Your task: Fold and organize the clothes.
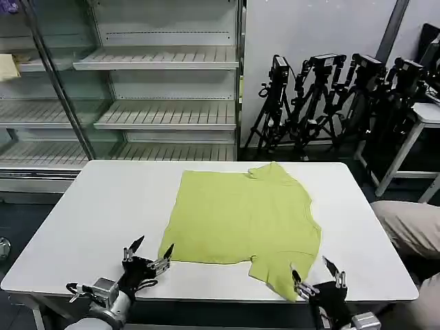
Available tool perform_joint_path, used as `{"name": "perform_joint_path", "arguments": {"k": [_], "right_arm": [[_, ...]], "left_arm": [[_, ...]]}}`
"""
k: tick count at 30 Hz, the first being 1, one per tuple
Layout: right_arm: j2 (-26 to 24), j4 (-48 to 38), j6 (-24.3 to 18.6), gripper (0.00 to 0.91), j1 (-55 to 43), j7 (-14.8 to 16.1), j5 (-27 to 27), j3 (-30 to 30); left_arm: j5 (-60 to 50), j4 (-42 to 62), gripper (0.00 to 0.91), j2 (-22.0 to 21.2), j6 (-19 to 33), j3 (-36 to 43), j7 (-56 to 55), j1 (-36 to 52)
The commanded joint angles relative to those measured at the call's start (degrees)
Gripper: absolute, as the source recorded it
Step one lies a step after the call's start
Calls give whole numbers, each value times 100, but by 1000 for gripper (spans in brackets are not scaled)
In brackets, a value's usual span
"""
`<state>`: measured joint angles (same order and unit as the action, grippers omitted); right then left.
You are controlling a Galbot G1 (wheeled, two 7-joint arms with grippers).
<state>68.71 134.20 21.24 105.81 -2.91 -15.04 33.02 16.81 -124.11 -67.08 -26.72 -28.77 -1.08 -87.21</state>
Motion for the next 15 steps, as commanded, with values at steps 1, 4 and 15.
{"name": "perform_joint_path", "arguments": {"k": [1, 4, 15], "right_arm": [[-50, 97, 125, 907, 349, -71, -17, 2], [-41, 67, 167, 907, 329, -58, -62, -12], [17, 67, 174, 907, 228, 8, -40, -144]], "left_arm": [[132, -37, 907, 16, -631, -1, -215, -162], [159, 54, 907, -13, -627, 4, -223, -56], [329, 119, 907, -78, -586, 5, -234, 100]]}}
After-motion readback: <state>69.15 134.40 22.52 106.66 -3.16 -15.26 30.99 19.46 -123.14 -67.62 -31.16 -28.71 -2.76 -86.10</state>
